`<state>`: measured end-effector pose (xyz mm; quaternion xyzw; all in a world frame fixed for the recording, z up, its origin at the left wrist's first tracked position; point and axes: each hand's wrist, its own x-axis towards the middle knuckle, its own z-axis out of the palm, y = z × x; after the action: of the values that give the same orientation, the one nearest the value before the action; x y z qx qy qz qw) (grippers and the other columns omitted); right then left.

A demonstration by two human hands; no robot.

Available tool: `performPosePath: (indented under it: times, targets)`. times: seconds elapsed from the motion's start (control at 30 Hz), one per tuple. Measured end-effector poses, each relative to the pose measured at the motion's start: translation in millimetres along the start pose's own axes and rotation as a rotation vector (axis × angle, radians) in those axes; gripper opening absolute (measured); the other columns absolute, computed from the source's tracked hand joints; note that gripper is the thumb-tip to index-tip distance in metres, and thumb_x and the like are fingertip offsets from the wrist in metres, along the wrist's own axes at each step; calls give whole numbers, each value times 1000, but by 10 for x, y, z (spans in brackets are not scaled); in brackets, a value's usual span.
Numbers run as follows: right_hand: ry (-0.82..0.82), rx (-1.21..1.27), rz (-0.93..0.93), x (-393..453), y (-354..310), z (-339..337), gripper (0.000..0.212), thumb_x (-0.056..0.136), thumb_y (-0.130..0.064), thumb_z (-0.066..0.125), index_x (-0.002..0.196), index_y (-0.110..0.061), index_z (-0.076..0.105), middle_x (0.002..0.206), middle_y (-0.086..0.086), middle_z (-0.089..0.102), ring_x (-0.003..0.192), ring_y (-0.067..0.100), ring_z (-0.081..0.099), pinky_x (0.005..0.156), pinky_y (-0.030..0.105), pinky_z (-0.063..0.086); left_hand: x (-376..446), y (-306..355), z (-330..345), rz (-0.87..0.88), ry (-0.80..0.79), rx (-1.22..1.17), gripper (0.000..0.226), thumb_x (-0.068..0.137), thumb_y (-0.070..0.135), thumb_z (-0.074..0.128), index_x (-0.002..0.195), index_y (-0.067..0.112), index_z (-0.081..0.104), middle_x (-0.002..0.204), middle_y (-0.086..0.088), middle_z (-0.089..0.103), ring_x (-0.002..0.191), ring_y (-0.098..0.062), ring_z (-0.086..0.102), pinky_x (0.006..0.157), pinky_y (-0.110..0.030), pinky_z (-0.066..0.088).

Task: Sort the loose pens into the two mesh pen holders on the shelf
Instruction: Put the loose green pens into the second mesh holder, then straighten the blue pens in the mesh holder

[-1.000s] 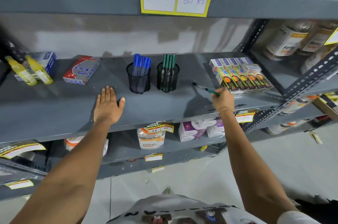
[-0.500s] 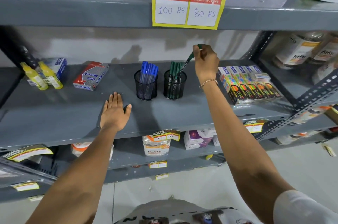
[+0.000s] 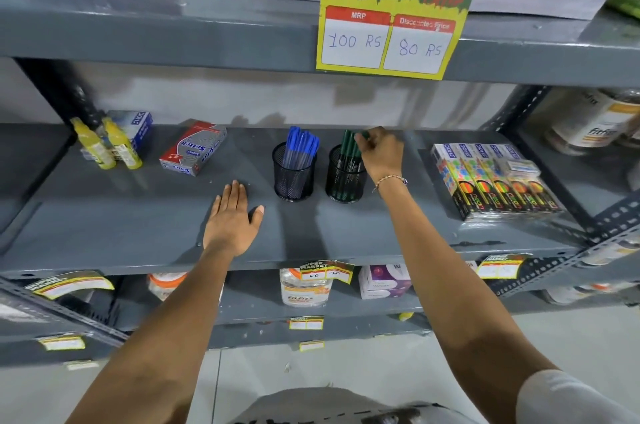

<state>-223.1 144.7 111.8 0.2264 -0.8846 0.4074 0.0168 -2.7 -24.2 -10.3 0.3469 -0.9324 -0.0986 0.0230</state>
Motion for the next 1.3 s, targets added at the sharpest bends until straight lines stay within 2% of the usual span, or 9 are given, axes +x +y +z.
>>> performPosePath:
  times: [0.33, 0.43, 0.6, 0.77, 0.87, 1.0, 1.1, 1.2, 1.3]
  targets:
    - [-15, -213, -72, 59, -88, -64, 28, 92, -26, 55, 90, 0, 67, 87, 19, 71, 88, 35, 65, 70, 28, 45, 7, -16, 21, -5, -7, 6, 71, 97, 50, 17, 151, 6, 2, 162, -9, 0, 149, -20, -3, 122, -35, -2]
    - [-19, -127, -29, 7, -61, -21, 30, 90, -25, 62, 108, -2, 60, 93, 19, 71, 94, 34, 64, 77, 33, 48, 2, -11, 15, -4, -3, 6, 71, 97, 50, 17, 151, 6, 1, 162, -10, 0, 149, -21, -3, 122, -35, -2]
    - [87, -56, -38, -41, 15, -74, 36, 87, -26, 66, 112, -4, 55, 57, 5, 56, 70, 28, 61, 62, 27, 39, 3, -12, 13, -2, -9, -4, 71, 97, 50, 17, 151, 6, 1, 162, -9, 0, 149, -20, -3, 122, -35, -2]
    - [166, 24, -69, 26, -3, -171, 15, 88, -13, 58, 99, -5, 61, 65, 15, 67, 74, 33, 68, 61, 23, 42, 9, -9, 2, -3, -6, -25, 70, 98, 48, 19, 151, 6, 2, 162, -9, 0, 149, -21, -3, 122, -35, -2]
    - [8, 124, -54, -25, -138, -160, 11, 86, -12, 60, 87, -5, 68, 83, 15, 74, 82, 28, 71, 80, 30, 55, 21, -13, -31, -8, 36, -133, 62, 100, 40, 25, 149, 5, 18, 159, -13, 19, 147, -26, 15, 121, -40, 10]
    - [-155, 155, -36, -157, -355, -15, 18, 88, -14, 58, 91, -3, 72, 92, 15, 75, 93, 25, 69, 93, 28, 50, 211, 70, -314, -107, 225, -418, 43, 100, 30, 34, 130, 1, 46, 133, -27, 49, 124, -43, 44, 103, -49, 36]
    - [-240, 117, -12, -140, -469, 155, 21, 88, -13, 57, 83, 5, 65, 84, 19, 71, 87, 31, 66, 86, 36, 52, 461, 331, -694, -118, 290, -621, 54, 99, 29, 43, 145, 4, 30, 152, -19, 33, 142, -33, 29, 116, -40, 22]
    - [-284, 2, -20, -84, -569, 249, 42, 87, -13, 61, 54, -10, 35, 57, 2, 42, 73, 20, 49, 64, 28, 38, 629, 614, -965, 42, 202, -811, 71, 96, 19, 49, 152, 18, 5, 159, -10, 19, 145, -22, 22, 114, -31, 20]
    - [-330, -89, -27, -38, -626, 311, 38, 87, -18, 63, 59, -9, 39, 69, 5, 50, 79, 21, 49, 68, 34, 43, 733, 754, -1052, 223, 11, -808, 89, 94, 9, 52, 149, 24, -16, 161, -6, -3, 147, -17, 5, 114, -28, 12]
